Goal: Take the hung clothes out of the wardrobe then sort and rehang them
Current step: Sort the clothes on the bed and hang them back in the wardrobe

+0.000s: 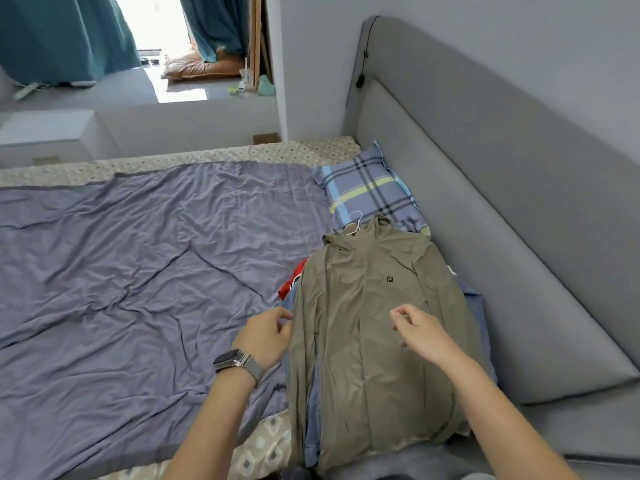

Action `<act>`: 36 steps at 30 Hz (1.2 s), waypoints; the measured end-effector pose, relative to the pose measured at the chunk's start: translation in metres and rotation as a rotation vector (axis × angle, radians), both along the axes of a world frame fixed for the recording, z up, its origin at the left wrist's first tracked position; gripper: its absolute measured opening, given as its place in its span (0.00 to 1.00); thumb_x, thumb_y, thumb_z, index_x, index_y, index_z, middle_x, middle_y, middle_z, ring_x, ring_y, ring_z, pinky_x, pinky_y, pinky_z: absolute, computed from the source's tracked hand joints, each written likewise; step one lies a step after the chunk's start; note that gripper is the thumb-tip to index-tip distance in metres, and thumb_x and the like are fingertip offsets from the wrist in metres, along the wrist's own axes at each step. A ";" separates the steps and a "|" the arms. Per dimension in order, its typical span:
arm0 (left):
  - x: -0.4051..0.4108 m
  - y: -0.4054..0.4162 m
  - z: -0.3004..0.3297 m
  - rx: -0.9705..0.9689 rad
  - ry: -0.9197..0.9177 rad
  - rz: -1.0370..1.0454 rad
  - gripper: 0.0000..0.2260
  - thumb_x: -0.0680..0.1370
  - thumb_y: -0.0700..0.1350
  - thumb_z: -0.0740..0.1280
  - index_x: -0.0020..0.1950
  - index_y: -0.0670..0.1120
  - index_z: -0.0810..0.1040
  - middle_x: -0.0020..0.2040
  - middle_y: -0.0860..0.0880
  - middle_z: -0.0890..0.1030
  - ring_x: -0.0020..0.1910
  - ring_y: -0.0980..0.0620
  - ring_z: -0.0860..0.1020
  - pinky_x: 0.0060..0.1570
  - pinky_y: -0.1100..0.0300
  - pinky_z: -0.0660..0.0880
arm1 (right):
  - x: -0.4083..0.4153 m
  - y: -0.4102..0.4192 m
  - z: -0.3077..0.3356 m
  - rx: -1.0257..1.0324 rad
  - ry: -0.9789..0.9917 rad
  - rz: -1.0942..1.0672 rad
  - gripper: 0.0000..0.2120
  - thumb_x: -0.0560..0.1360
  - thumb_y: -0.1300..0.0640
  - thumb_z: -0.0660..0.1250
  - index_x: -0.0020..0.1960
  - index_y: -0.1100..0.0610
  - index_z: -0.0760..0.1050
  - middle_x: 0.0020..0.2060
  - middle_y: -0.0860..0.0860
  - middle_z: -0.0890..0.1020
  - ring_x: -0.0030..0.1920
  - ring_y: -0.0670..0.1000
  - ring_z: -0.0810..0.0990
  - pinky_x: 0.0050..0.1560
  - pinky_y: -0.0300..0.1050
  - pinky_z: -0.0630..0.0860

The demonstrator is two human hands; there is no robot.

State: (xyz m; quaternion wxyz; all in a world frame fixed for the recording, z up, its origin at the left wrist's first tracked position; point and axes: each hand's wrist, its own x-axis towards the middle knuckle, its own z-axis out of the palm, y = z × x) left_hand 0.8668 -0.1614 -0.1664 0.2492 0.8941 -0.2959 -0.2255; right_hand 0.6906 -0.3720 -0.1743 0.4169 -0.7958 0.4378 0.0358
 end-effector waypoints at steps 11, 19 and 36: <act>0.035 -0.060 0.001 0.089 -0.002 0.050 0.11 0.78 0.47 0.60 0.58 0.50 0.77 0.44 0.50 0.83 0.45 0.52 0.80 0.49 0.56 0.76 | 0.078 -0.049 -0.033 0.142 -0.024 0.108 0.20 0.82 0.46 0.52 0.54 0.61 0.75 0.43 0.50 0.80 0.32 0.47 0.78 0.31 0.35 0.69; 0.023 -0.153 -0.005 0.113 0.048 0.218 0.13 0.78 0.46 0.61 0.62 0.47 0.74 0.46 0.50 0.81 0.43 0.49 0.78 0.46 0.58 0.73 | 0.107 -0.186 -0.060 0.110 0.005 0.279 0.07 0.76 0.56 0.65 0.54 0.52 0.71 0.37 0.46 0.77 0.42 0.51 0.77 0.42 0.41 0.69; 0.005 -0.251 -0.057 0.056 0.203 0.535 0.14 0.77 0.40 0.64 0.62 0.46 0.76 0.45 0.51 0.79 0.41 0.61 0.76 0.46 0.66 0.70 | 0.185 -0.383 -0.173 -0.238 0.409 0.509 0.33 0.74 0.55 0.64 0.75 0.61 0.56 0.70 0.60 0.66 0.68 0.64 0.65 0.68 0.54 0.64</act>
